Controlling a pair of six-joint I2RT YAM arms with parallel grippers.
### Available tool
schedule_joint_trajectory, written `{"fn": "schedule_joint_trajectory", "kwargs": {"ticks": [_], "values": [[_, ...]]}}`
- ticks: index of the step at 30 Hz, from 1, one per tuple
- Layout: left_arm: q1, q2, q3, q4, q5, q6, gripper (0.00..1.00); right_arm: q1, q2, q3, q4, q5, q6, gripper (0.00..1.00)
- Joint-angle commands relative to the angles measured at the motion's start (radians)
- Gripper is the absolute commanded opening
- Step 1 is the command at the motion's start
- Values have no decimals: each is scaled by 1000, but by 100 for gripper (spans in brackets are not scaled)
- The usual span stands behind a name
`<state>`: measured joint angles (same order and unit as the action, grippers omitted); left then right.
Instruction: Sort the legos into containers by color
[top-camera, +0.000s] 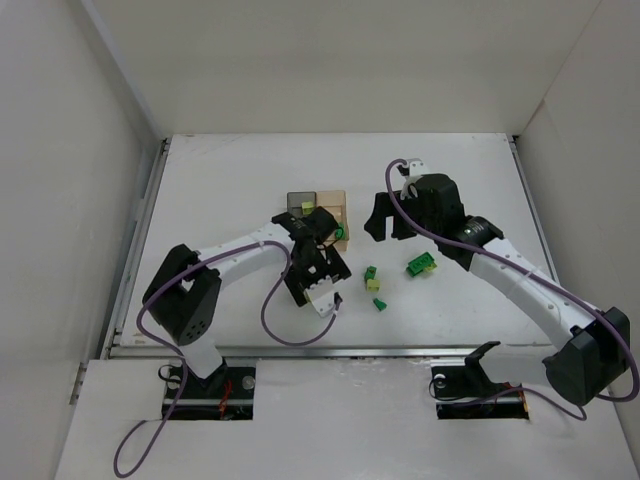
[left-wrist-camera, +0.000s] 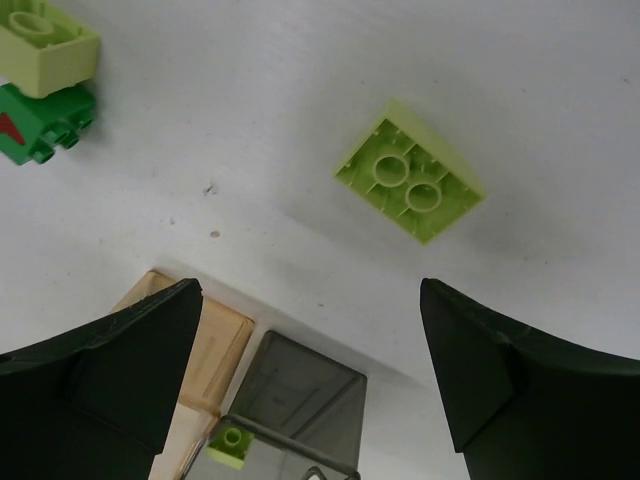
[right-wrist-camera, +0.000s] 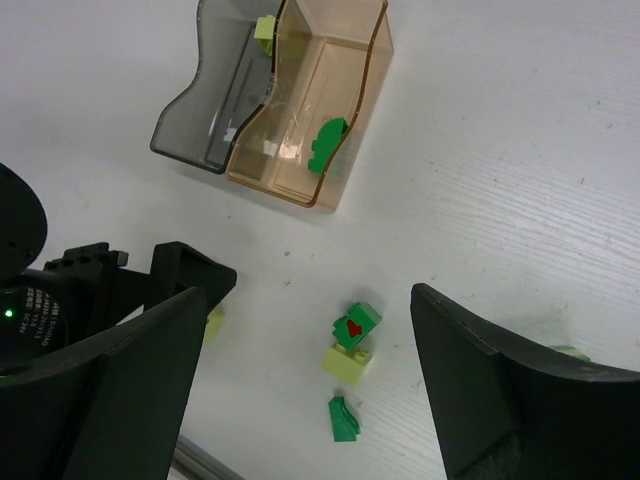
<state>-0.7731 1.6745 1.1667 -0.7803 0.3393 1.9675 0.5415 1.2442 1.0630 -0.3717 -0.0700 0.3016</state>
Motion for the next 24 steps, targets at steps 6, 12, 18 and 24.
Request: {"fn": "schedule_joint_trajectory", "kwargs": {"ticks": [6, 12, 18, 24], "values": [[-32, -107, -54, -55, 70, -177, 95, -8, -11, -8, 57, -10, -5, 88], [-90, -113, -137, 44, 81, -468, 98, -8, -20, -28, 76, -10, 18, 88], [-100, -39, -165, 265, -19, -811, 96, -8, -38, -37, 76, -19, 28, 88], [-100, -30, -237, 294, -51, -832, 81, -8, -48, -55, 76, -19, 28, 88]]}}
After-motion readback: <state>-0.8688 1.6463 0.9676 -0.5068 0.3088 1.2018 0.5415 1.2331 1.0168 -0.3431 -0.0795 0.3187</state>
